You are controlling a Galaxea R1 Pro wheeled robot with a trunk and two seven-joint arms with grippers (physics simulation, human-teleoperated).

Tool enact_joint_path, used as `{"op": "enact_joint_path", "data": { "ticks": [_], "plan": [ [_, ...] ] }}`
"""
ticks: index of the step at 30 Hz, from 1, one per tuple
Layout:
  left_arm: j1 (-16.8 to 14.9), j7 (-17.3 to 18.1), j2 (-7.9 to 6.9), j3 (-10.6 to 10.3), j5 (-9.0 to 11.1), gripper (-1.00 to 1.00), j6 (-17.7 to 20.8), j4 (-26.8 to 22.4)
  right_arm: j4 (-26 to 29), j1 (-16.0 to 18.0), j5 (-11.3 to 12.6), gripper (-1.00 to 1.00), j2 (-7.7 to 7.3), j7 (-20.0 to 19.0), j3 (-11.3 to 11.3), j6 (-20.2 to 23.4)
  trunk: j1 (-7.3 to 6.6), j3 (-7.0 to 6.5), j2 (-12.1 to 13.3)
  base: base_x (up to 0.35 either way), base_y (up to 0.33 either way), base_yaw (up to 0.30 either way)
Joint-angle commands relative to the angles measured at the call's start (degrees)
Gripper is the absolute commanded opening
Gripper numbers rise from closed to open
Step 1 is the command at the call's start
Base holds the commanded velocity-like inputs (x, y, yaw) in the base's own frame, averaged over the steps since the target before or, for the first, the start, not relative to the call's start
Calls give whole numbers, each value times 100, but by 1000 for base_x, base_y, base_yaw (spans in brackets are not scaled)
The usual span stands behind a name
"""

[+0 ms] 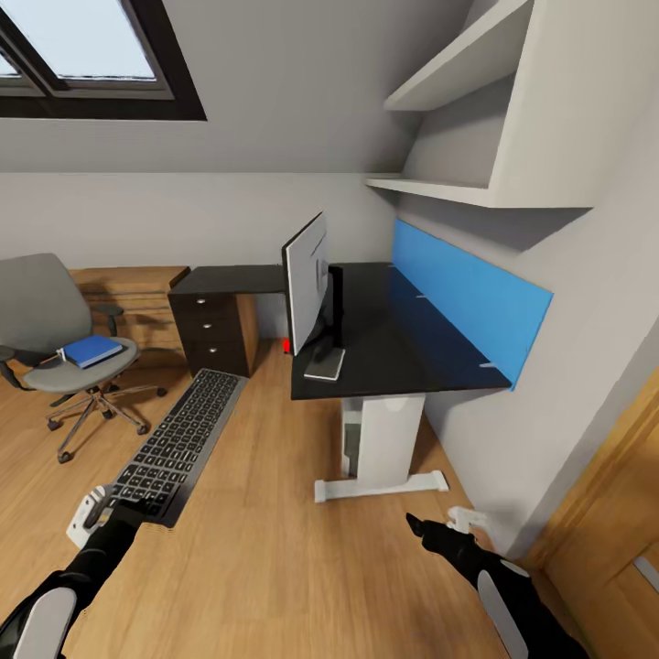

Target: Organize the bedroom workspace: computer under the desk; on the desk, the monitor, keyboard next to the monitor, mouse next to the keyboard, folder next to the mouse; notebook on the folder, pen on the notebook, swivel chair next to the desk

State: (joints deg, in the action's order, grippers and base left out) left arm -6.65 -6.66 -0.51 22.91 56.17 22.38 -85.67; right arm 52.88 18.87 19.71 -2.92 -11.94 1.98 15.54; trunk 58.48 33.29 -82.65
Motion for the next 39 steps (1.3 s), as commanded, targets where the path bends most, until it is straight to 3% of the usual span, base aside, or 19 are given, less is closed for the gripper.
{"op": "enact_joint_path", "data": {
  "ticks": [1, 14, 20, 22, 23, 25, 39],
  "plan": [
    [-3, -40, -1, 3, 60, -100, 28, -18, 3, 2, 39, 100, 16, -19, 14, -27, 3, 6, -3, 286, 200, 0],
    [-3, -36, -23, 4, 60, -100, 38, -42, -15, 2, 33, 100, 120, -19, 13, -277, 3, 6, -3, 282, 206, 0],
    [2, -34, -20, 9, 60, -100, 38, -38, -15, 2, 33, 100, 160, -16, 13, -279, 3, 6, -3, 54, 103, 0],
    [5, -29, -19, 11, 60, -100, 38, -39, -15, 2, 33, 100, 238, -16, 2, -279, 3, 6, -3, 4, 7, 78],
    [5, -29, -19, 11, 60, -100, 38, -41, -39, 2, 28, 100, 369, -8, 8, -285, 3, 6, -3, 1, 2, 202],
    [5, -28, -19, 11, 60, -100, 37, -40, -83, 2, 25, 100, 404, -5, 6, -286, 3, 6, -3, 1, 1, 221],
    [5, -28, -19, 4, 60, -100, 37, -46, -146, 2, 16, 100, 436, -6, 13, -290, 3, 6, -3, 0, 0, 232]
  ]
}}
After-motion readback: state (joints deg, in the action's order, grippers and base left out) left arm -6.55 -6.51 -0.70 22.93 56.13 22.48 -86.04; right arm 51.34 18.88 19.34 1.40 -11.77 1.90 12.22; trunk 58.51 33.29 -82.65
